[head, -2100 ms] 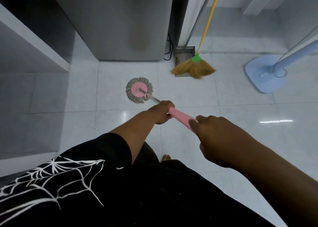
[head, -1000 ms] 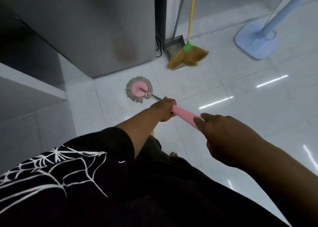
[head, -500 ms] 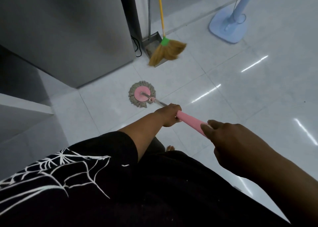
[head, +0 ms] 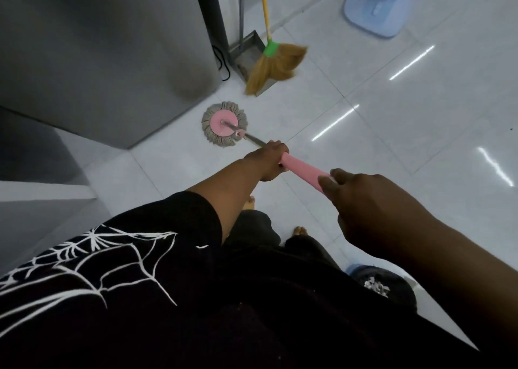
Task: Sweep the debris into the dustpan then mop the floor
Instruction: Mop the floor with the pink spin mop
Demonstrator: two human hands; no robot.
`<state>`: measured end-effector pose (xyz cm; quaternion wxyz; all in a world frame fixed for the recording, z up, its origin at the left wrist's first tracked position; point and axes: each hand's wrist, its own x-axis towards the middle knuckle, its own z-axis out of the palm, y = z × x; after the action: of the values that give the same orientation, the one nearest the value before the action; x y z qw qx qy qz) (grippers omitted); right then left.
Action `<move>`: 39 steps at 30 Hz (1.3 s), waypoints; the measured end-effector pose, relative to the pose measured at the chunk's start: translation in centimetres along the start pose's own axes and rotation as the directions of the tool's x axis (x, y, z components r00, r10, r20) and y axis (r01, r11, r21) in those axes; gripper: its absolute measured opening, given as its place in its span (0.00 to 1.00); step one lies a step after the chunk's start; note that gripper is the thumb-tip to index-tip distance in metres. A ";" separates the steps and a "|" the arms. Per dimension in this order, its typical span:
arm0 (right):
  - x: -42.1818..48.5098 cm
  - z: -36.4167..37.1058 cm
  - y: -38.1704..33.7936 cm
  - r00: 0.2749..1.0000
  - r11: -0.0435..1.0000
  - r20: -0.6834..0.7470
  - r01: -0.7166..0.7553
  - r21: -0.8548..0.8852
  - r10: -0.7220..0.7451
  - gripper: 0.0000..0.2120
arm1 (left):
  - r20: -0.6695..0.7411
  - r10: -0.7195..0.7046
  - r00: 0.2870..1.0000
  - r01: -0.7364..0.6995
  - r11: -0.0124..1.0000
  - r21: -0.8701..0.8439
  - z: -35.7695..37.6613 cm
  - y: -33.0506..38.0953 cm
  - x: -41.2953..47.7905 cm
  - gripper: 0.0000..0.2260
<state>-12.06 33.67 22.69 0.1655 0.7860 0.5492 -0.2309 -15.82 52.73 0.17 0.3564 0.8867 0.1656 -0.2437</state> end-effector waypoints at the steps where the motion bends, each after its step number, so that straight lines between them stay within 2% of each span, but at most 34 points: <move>1: 1.1 -0.3 -0.9 1.000 1.000 -0.002 -0.008 -0.001 0.008 0.22 | 0.003 0.002 1.000 -0.002 1.000 0.004 -0.8 -1.1 0.1 0.15; 8: 5.0 -1.4 -5.6 0.996 0.995 -0.035 -0.078 0.064 0.080 0.23 | 0.077 -0.027 0.997 0.021 0.997 0.071 -4.5 -6.0 0.0 0.17; 12: 3.3 -0.1 -7.2 0.993 0.977 0.018 -0.115 0.181 0.114 0.24 | 0.081 -0.030 0.996 0.021 0.994 0.107 -2.8 -5.8 -1.0 0.18; 14: 2.1 1.0 -8.0 0.993 0.978 0.035 -0.118 0.169 0.114 0.22 | 0.088 -0.036 0.995 0.023 0.990 0.141 -1.5 -5.5 -1.6 0.19; 19: -3.2 4.5 -9.5 0.988 0.970 0.037 -0.151 0.193 0.147 0.22 | 0.102 -0.015 0.995 0.002 0.993 0.118 3.1 -3.0 -5.1 0.19; 29: -20.7 12.3 -12.3 0.954 0.904 0.091 -0.298 0.306 0.284 0.22 | 0.264 0.178 0.948 -0.231 0.955 0.187 15.7 7.4 -13.9 0.16; 34: -22.5 12.7 -12.9 0.957 0.908 0.106 -0.291 0.302 0.272 0.22 | 0.296 0.180 0.938 -0.250 0.943 0.219 16.7 8.9 -15.3 0.16; 39: -20.9 11.4 -11.1 0.950 0.906 0.078 -0.312 0.287 0.303 0.26 | 0.259 0.177 0.949 -0.232 0.953 0.197 14.7 8.2 -14.4 0.16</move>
<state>-30.67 15.13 24.46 0.0891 0.8747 0.3750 -0.2937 -28.53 34.84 3.39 0.2943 0.8979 -0.0004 -0.3272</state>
